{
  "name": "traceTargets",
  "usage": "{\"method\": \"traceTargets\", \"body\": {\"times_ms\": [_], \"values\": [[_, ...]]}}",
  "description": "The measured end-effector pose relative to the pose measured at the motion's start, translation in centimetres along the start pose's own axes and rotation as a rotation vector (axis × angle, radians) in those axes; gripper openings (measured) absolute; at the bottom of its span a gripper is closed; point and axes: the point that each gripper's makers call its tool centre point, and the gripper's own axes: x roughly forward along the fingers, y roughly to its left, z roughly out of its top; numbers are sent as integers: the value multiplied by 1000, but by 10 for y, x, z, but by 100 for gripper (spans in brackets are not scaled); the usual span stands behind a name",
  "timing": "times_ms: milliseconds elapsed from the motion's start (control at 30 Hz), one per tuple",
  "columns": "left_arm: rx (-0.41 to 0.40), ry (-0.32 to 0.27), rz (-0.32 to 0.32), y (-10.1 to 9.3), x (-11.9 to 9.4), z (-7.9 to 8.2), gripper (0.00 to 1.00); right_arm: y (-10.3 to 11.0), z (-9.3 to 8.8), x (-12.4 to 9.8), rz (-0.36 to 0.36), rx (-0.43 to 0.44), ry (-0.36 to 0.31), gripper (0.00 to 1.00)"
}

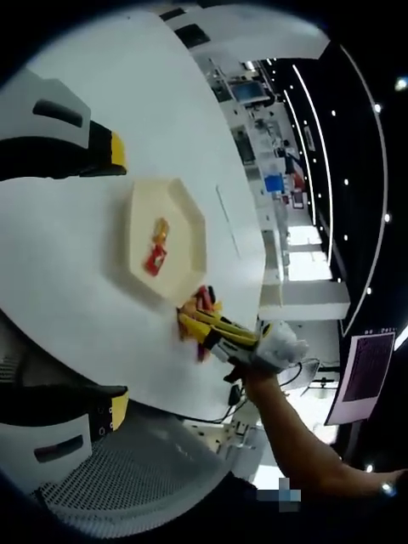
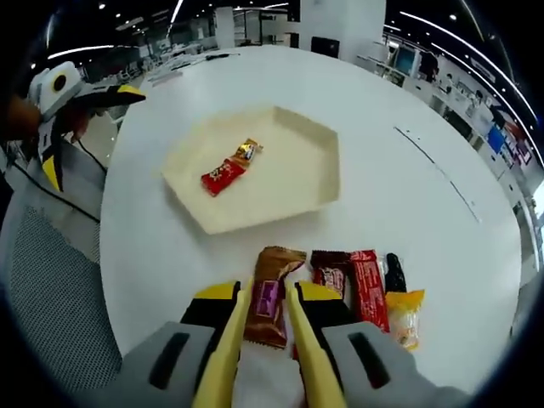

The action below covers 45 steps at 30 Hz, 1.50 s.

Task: Place the target food into the container with the food tongs after gripping and lifting it, then release it inside without dropping or visibly crushing the food.

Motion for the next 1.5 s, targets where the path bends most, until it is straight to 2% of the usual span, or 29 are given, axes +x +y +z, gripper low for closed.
{"method": "traceTargets", "body": {"times_ms": [67,133,300,600,733,933,1000,1067,1233,1333,1400,1433,1500], "values": [[-7,2,4,0,0,1,99,-3,-4,-2,-6,38,28,22],[0,7,7,1,0,0,99,-3,-4,-3,-29,28,27,21],[5,2,5,1,0,0,99,-2,-2,-2,-34,10,43,19],[9,1,3,0,0,0,99,-5,5,-8,-34,16,31,18],[7,-2,1,1,0,1,99,-8,7,-12,-27,46,24,18],[7,-4,1,0,-1,1,99,-15,14,-22,-43,25,17,18],[11,-5,0,0,-1,1,99,-20,20,-29,-47,34,4,18],[11,-6,2,0,-1,1,99,-25,30,-36,-70,0,-14,18],[7,-9,7,2,-2,1,99,-32,53,-49,-78,-21,-37,18],[10,-9,6,1,-1,2,99,-36,66,-55,-77,-34,-42,19],[8,-9,6,2,-2,1,99,-36,70,-58,-66,-42,-30,19],[6,-10,3,1,-2,2,99,-33,69,-58,-35,-39,-12,19],[6,-21,-15,-2,-2,3,99,-37,72,-60,-48,-54,-11,19]]}}
